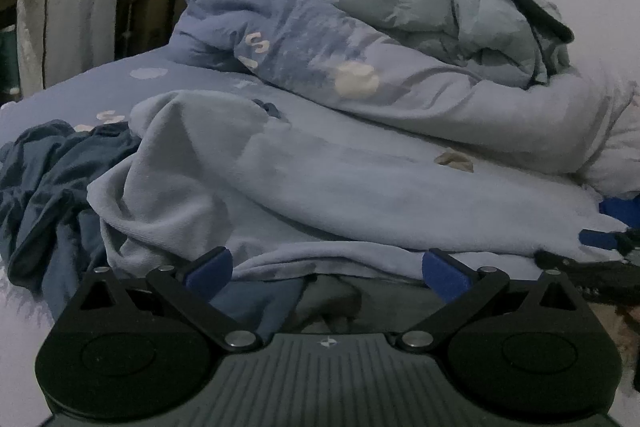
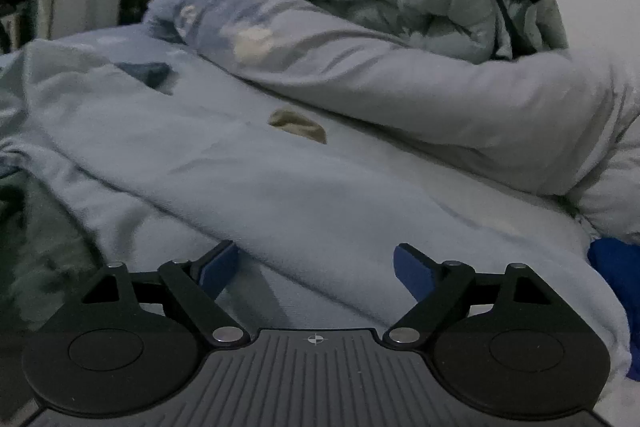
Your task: Fold clothes
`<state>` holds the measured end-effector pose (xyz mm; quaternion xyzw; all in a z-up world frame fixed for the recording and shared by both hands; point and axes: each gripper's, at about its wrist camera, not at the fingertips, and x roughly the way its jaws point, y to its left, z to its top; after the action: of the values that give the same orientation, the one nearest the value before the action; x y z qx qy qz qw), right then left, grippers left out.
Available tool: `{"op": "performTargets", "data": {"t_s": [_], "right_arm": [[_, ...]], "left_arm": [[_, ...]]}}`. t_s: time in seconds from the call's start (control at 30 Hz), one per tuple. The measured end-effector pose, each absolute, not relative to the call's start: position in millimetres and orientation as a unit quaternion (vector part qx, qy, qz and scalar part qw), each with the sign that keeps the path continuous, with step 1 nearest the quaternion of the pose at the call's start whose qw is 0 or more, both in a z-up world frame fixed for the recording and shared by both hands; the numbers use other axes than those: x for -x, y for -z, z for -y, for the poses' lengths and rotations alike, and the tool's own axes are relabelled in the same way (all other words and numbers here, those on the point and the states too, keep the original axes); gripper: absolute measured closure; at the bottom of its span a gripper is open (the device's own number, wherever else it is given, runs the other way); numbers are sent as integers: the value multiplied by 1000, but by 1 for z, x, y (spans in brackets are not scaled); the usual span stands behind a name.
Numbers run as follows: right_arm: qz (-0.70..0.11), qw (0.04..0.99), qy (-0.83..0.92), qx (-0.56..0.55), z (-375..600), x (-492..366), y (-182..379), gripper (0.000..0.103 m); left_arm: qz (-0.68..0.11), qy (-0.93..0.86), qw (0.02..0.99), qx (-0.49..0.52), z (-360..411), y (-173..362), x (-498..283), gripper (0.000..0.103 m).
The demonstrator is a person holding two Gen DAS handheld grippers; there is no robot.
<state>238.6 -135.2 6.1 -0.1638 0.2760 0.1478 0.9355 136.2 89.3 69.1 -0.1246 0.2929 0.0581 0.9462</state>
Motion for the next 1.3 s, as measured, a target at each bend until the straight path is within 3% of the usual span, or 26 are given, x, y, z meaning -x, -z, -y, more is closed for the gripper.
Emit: {"op": "performTargets", "data": {"t_s": [0.2, 0.27, 0.33, 0.47, 1.13, 1.3], "right_arm": [[-294, 935, -145, 139, 125, -262, 7, 47], [-295, 934, -147, 140, 124, -255, 9, 68], [-295, 935, -146, 135, 123, -253, 8, 80], [-289, 939, -148, 111, 130, -246, -4, 91], [-310, 921, -214, 101, 161, -84, -23, 95], [-343, 911, -210, 88, 164, -67, -27, 83]], "left_arm": [[-301, -57, 943, 132, -91, -68, -139, 0], [-304, -53, 941, 139, -94, -67, -139, 0], [-306, -54, 939, 146, -97, -67, -138, 0], [-303, -60, 939, 153, -104, -70, -135, 0], [-291, -73, 937, 179, -130, -78, -126, 0], [-292, -73, 938, 175, -132, -77, -126, 0]]}}
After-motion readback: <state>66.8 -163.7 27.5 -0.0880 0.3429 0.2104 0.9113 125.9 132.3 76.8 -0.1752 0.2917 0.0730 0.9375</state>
